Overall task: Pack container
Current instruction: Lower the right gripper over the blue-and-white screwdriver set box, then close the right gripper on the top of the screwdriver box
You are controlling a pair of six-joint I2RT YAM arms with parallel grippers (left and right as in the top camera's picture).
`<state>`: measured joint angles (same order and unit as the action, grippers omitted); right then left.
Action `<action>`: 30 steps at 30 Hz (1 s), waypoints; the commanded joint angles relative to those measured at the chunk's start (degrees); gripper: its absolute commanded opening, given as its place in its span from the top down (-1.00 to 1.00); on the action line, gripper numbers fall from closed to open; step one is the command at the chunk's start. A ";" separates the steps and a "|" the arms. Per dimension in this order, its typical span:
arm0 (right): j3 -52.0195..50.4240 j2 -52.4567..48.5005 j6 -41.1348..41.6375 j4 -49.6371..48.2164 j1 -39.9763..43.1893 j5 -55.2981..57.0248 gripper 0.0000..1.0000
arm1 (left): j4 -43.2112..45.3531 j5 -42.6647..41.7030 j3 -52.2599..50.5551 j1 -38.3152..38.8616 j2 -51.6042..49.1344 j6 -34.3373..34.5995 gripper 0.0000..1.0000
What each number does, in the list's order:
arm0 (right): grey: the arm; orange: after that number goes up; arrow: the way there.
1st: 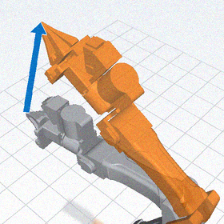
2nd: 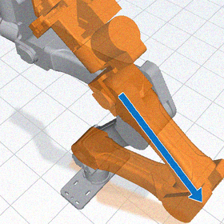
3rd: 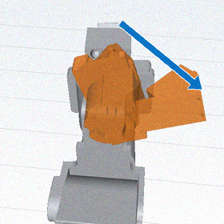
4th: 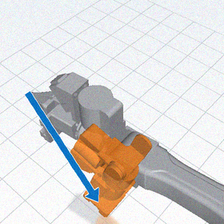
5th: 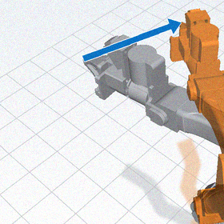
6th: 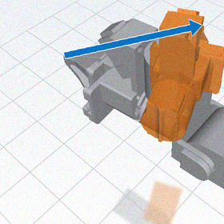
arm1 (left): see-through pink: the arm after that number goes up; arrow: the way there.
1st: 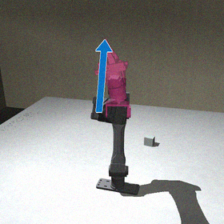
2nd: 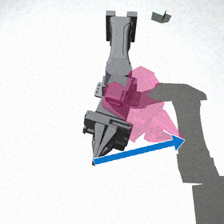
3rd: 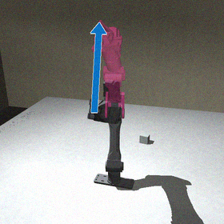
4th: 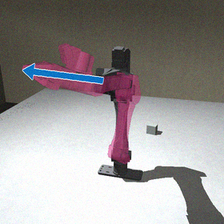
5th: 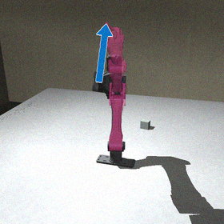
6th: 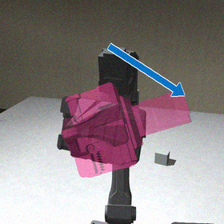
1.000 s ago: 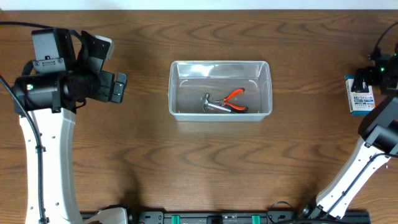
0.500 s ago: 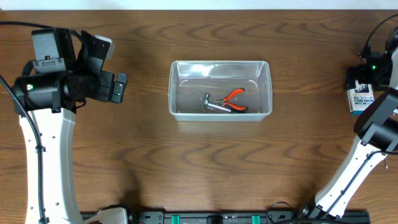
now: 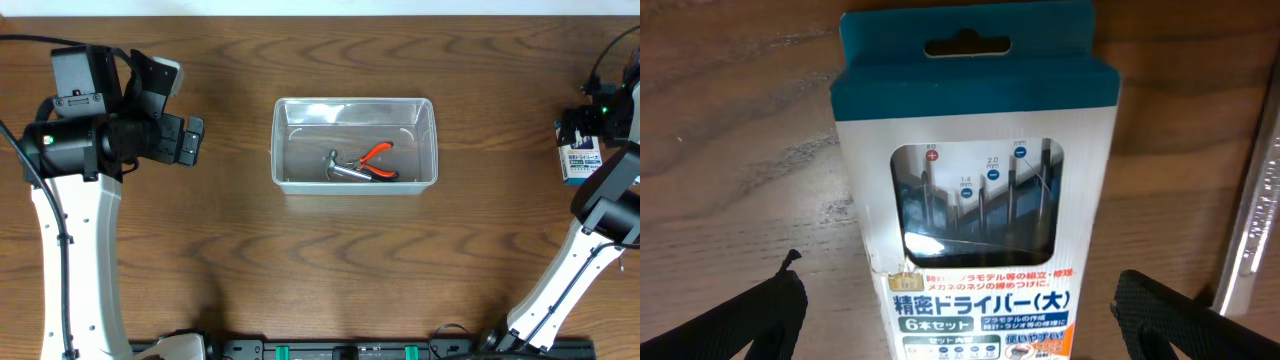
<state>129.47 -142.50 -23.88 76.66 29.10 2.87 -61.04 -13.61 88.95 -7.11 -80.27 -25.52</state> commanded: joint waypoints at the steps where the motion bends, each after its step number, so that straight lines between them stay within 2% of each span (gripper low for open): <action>1: -2.16 -1.11 -1.49 -0.63 0.20 0.55 -0.98 | 0.09 -0.72 0.04 -0.35 -0.22 0.11 -0.96; 30: -5.95 -1.14 -1.46 -3.91 1.73 0.79 -0.95 | 0.09 -0.72 0.04 -0.35 -0.22 0.11 -0.96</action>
<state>124.01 -143.04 -24.56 72.82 30.26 3.46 -61.06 -13.61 88.95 -7.11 -80.27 -25.52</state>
